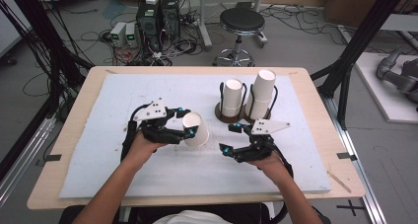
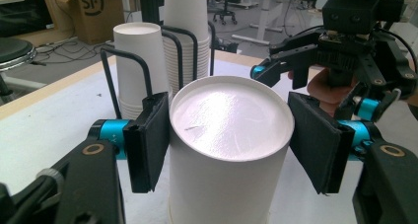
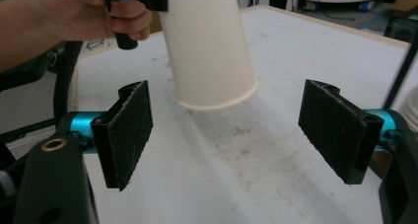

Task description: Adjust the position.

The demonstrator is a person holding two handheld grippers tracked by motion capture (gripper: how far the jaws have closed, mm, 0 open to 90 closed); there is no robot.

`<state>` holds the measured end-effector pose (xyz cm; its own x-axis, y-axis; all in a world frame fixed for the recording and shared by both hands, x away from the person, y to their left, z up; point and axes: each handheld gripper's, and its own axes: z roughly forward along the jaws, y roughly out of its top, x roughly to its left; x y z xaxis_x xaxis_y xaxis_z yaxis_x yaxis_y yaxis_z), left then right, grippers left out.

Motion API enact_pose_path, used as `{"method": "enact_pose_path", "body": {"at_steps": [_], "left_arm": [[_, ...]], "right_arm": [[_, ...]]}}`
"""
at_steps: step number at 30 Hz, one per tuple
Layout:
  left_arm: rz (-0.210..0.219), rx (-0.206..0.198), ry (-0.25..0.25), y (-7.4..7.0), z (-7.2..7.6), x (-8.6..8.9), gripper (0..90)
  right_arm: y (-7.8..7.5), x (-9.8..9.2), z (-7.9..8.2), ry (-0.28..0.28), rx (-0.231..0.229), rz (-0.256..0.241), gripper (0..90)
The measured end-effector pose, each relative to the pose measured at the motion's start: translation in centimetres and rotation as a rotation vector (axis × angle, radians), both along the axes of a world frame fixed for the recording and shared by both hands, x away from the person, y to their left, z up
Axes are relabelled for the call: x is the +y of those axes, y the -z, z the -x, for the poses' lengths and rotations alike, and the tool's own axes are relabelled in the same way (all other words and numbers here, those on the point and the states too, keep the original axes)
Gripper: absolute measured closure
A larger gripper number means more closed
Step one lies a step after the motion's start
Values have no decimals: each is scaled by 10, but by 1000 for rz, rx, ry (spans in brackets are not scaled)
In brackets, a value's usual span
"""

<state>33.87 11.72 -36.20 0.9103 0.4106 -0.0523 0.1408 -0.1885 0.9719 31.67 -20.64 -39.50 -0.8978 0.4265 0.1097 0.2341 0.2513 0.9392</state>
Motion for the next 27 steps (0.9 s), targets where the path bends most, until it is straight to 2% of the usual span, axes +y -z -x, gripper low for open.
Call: {"method": "enact_pose_path", "body": {"at_steps": [8,12,14,18,21,24,27], "left_arm": [[9,9,29,1,1,-5,350],[26,12,53,-1,1,-8,350],[34,12,69,-2,2,-9,350],[45,12,98,-4,3,-14,351],[65,25,117,-5,2,-18,351],[66,22,124,-8,0,-22,351],[69,19,129,-8,-1,-26,351]], "right_arm": [[2,22,-5,-40,-4,-18,213],[4,30,-6,-68,-13,-5,213],[6,33,-8,-69,-6,5,213],[9,37,-14,-75,3,-13,213],[10,42,-16,-93,-14,-17,208],[11,47,-18,-104,-25,-15,207],[13,48,-23,-102,-18,-23,204]]}}
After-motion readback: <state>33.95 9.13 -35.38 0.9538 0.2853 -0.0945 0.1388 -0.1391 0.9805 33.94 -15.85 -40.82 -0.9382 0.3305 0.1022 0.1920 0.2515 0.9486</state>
